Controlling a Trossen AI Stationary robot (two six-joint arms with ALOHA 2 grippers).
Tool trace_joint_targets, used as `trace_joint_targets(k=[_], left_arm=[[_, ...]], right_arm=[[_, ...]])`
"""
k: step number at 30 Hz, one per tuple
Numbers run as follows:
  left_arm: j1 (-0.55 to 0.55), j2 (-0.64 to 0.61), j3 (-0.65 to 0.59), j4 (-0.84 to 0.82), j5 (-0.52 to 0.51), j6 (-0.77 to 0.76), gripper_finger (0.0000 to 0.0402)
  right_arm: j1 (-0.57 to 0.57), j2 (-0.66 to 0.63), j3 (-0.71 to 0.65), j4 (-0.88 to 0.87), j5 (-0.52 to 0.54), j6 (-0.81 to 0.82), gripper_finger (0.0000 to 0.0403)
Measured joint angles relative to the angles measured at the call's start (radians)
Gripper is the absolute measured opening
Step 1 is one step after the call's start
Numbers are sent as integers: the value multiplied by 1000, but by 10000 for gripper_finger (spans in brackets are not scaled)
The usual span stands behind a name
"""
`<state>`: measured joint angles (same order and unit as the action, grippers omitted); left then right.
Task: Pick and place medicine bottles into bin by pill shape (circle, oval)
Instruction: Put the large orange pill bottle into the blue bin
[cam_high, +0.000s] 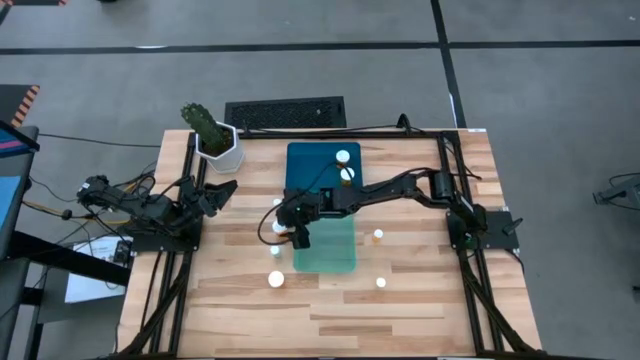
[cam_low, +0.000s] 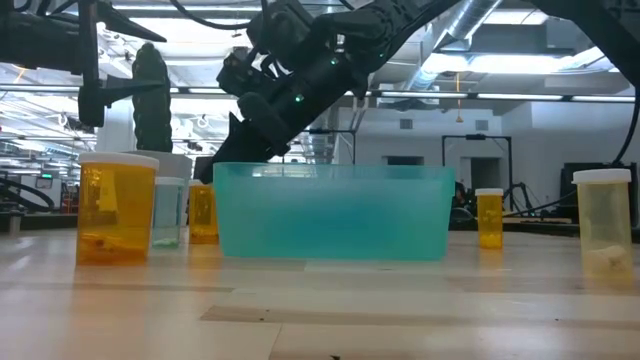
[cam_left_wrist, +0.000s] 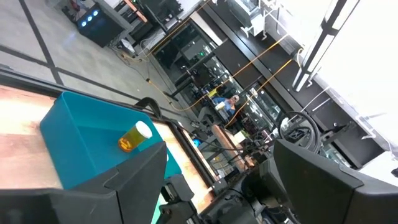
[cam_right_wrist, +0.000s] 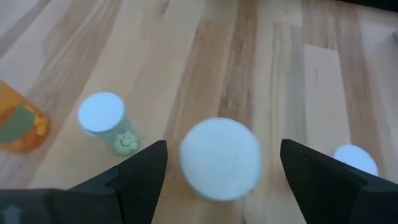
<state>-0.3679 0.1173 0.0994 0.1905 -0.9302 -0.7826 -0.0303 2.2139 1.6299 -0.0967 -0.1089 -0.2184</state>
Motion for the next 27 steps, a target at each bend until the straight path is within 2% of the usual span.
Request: trace_joint_targets(k=[19, 27], left_arm=[[0, 0, 0, 0, 0, 0, 289], [0, 0, 0, 1, 0, 0, 289]], right_arm=[[-6, 28, 4, 41, 0, 1, 325], [2, 42, 15, -5, -1, 2, 324]])
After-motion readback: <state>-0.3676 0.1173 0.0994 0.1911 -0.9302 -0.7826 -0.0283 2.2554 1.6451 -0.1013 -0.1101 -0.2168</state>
